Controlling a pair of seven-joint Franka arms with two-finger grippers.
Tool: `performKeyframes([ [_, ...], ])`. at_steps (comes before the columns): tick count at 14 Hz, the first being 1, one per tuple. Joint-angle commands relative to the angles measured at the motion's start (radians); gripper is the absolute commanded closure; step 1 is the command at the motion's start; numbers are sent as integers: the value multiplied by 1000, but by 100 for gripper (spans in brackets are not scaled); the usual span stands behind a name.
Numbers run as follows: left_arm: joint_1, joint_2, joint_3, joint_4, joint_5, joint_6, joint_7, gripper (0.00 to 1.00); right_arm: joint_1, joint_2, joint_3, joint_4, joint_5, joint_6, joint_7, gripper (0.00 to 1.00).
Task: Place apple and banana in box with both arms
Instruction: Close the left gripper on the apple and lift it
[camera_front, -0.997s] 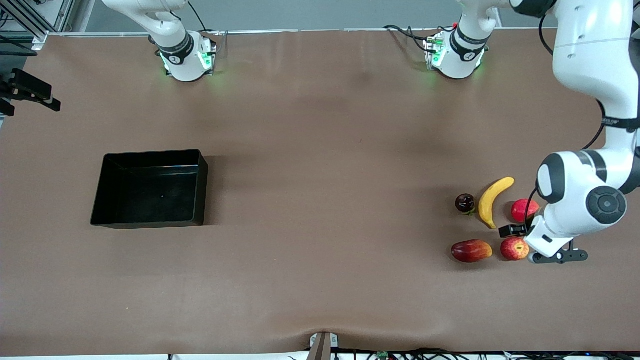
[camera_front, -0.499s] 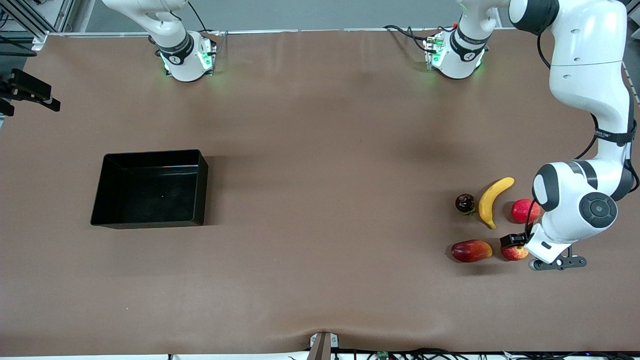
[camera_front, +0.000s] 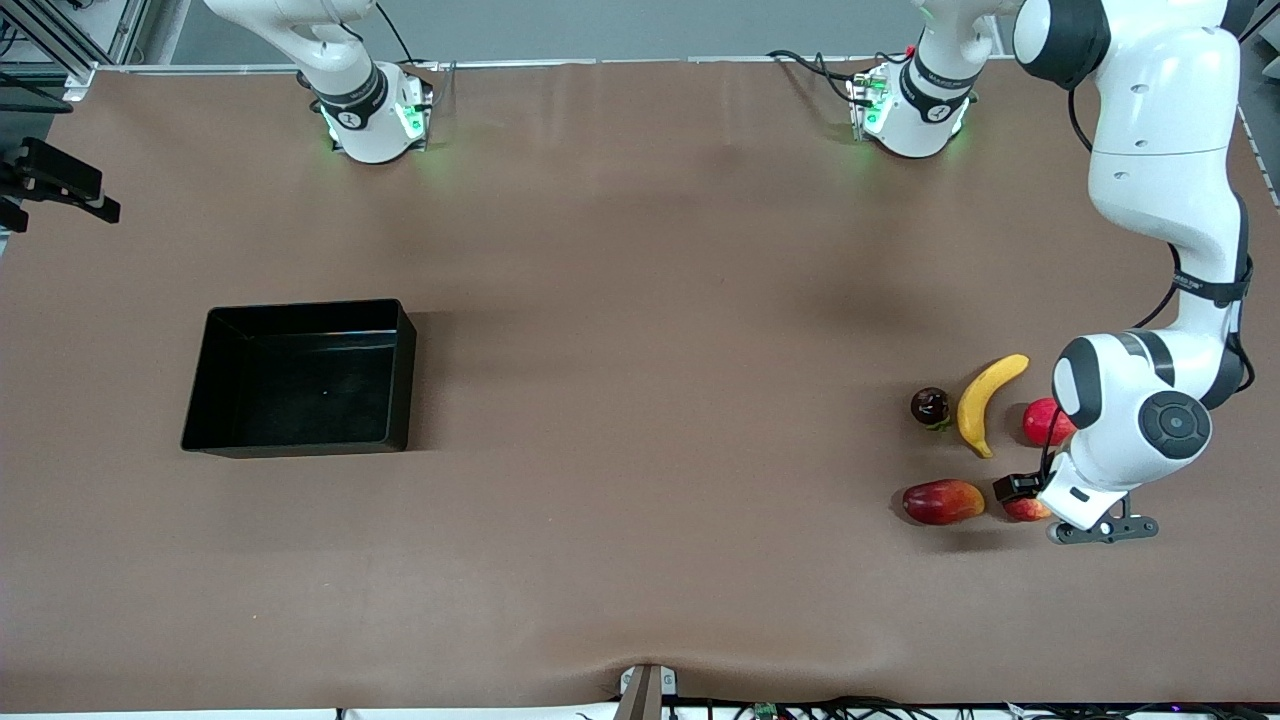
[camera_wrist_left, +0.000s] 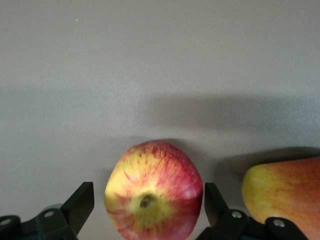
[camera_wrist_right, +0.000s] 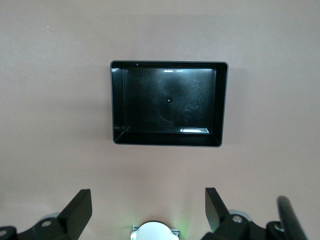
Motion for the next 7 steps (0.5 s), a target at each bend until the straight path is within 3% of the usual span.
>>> performKeyframes([
  [1,-7,14,1,23,-3,17,-4,79,-14,-18,6,-19,8,-3,9,0],
  [2,-23,11,-2,21,-7,17,-13,100,-15,-18,8,-19,8,-3,9,0],
  [5,-38,-21,-2,21,-1,-32,-7,100,-24,-17,8,-19,8,-3,11,0],
  [7,-43,-93,-14,23,2,-147,-6,100,-24,-14,8,-19,9,-3,11,0],
])
